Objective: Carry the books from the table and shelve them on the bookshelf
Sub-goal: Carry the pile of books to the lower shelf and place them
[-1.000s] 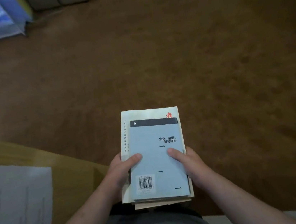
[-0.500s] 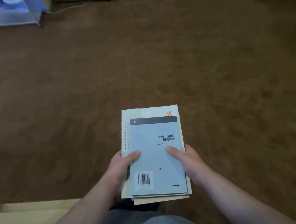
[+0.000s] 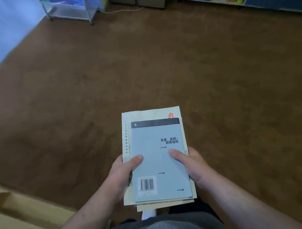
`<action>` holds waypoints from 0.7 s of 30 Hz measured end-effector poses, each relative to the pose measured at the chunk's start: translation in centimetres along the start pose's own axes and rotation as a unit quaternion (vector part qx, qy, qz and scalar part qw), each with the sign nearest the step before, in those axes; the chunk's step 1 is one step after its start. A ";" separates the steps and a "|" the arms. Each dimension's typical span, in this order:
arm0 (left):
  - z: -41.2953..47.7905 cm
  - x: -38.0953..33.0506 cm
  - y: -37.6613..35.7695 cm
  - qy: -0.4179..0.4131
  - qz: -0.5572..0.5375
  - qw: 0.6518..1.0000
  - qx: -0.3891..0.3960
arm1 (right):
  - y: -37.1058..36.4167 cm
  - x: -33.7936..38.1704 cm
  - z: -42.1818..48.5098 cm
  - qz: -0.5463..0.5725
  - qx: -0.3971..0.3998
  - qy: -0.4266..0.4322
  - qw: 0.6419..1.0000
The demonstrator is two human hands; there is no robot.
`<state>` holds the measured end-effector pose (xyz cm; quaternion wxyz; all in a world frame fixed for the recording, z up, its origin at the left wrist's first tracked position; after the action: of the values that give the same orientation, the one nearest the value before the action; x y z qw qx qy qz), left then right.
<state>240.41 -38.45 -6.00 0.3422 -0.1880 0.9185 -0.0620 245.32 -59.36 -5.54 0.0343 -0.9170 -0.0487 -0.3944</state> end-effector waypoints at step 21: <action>2.5 -7.6 12.3 -0.108 -0.301 0.908 -0.269 | -23.0 13.2 14.5 -0.257 0.322 -0.014 0.911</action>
<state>243.65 -24.11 -6.30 0.3407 -0.5461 0.7576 0.1083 262.14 -34.27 -5.32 0.2246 -0.8174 -0.4078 -0.3392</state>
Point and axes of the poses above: each hand's wrist, its own z-axis towards the middle knuckle, its own y-axis out of the back of the hand, x = y × z, the point moved 10 cm from there along z, towards the middle knuckle, and after that the axes turned 2 degrees about -x, right-handed, at the moved point
